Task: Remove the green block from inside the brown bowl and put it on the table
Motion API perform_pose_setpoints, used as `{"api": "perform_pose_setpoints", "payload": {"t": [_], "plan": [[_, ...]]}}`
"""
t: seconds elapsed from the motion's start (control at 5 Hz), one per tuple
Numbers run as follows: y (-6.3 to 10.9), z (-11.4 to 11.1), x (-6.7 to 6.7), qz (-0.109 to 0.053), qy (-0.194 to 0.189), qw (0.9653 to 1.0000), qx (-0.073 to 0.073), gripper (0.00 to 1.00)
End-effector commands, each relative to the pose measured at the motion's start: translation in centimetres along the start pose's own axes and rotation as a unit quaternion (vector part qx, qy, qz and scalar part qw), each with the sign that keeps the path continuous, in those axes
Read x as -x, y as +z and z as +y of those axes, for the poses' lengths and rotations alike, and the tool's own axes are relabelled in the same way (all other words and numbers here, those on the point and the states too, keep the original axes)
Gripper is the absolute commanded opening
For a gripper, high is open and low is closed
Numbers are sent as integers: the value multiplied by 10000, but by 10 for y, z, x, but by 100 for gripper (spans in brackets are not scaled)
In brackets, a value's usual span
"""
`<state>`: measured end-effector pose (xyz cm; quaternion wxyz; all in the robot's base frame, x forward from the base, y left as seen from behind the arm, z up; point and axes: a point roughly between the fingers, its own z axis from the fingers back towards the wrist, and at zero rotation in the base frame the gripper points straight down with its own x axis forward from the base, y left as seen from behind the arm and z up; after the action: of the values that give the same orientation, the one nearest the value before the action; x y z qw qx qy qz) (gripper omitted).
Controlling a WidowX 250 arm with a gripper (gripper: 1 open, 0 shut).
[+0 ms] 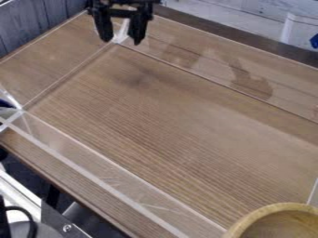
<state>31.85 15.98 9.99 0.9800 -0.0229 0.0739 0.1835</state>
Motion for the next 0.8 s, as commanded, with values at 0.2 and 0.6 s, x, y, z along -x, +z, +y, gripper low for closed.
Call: {"api": "perform_pose_setpoints", "payload": {"t": [0.2,0.6], "plan": [[6,11,-12,-301,108,9994,-113,0],[-27,15,-21,-116,71,9997,-211,0]]}}
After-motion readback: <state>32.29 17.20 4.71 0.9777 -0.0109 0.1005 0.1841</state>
